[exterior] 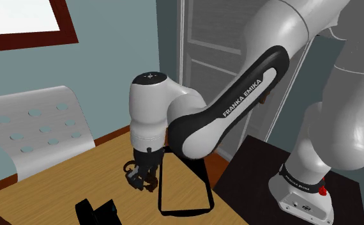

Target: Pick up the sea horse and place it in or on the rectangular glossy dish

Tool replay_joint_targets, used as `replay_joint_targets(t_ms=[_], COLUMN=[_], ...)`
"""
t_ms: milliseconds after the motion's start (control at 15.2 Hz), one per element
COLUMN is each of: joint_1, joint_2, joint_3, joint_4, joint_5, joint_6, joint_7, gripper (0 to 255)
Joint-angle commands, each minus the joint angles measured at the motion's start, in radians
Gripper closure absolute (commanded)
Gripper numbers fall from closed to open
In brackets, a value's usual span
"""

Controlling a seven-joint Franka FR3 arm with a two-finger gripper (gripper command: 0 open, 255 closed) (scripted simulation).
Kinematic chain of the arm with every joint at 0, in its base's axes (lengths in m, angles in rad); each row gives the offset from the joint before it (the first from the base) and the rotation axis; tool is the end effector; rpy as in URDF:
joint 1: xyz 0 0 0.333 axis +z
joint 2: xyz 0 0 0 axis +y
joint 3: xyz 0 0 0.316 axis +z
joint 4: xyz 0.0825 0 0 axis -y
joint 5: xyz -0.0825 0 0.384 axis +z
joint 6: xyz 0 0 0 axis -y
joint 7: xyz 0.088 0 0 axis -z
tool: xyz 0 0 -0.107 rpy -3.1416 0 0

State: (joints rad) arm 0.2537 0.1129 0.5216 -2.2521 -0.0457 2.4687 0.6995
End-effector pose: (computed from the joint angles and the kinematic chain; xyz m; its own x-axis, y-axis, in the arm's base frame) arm 0.3896 0.3799 0.3324 0.9921 0.0996 0.0763 0.1067 -0.9897 -0.0951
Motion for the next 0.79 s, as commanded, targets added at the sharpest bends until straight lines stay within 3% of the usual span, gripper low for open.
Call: replay_joint_targets(t_ms=[0,462,660,726], joint_1=[-0.02,-0.008,0.02,0.02], joint_2=[-0.076,-0.359,-0.477,-0.464], joint_3=[0.006,-0.048,-0.095,-0.093], joint_4=[-0.079,-0.358,-0.463,-0.469], joint_5=[0.063,0.289,0.35,0.349], joint_6=[0.013,0.025,0.008,0.026], joint_7=[-0.057,-0.277,-0.35,-0.349], gripper=[255,255,255,255])
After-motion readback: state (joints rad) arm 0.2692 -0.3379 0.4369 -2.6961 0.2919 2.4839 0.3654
